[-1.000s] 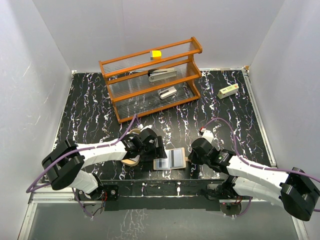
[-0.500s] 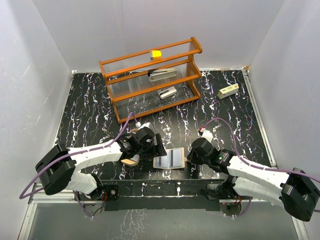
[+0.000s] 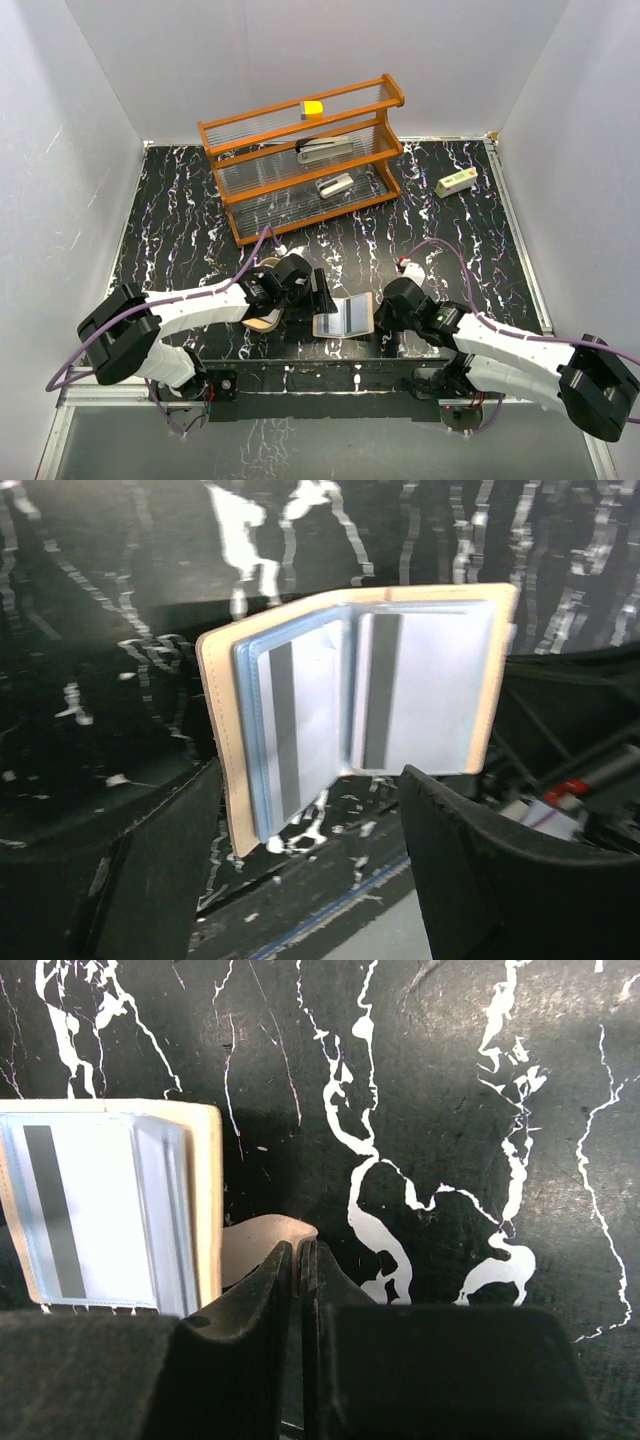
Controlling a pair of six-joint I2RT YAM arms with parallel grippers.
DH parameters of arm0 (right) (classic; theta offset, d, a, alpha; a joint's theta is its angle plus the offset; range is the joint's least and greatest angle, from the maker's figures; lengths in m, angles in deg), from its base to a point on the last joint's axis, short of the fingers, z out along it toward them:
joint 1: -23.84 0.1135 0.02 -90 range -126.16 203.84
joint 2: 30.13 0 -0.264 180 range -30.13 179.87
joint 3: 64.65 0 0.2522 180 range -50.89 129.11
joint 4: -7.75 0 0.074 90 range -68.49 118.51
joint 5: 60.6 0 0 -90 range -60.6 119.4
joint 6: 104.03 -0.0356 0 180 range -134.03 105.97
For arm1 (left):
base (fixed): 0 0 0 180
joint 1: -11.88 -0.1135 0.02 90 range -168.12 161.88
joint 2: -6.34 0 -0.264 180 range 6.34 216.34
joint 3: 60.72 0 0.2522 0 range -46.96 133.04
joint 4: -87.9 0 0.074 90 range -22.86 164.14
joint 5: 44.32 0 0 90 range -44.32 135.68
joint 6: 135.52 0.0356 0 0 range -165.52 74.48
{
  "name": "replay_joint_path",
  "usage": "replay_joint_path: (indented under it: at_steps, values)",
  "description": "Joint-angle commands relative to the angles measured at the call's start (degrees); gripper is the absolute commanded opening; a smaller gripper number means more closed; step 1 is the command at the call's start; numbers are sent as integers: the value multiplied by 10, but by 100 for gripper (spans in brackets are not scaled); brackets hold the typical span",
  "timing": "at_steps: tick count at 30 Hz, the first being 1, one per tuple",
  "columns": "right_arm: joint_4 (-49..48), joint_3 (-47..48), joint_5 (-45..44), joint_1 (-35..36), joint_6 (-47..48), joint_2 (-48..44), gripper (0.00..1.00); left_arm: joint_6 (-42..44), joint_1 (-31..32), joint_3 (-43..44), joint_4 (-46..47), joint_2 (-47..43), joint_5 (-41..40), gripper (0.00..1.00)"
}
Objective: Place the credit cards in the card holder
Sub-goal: Close the card holder at the center of the board.
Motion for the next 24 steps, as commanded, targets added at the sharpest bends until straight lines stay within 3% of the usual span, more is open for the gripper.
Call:
replay_joint_path:
  at_steps: [1,7,24]
  values:
    - [-34,-10,19,1,-2,3,0,-9,2,-7,81,-38,58,68]
    - [-97,-14,71,5,6,25,0,-16,2,-9,120,-20,90,64]
    - [-136,0,50,59,-3,84,0,15,4,11,135,25,118,67]
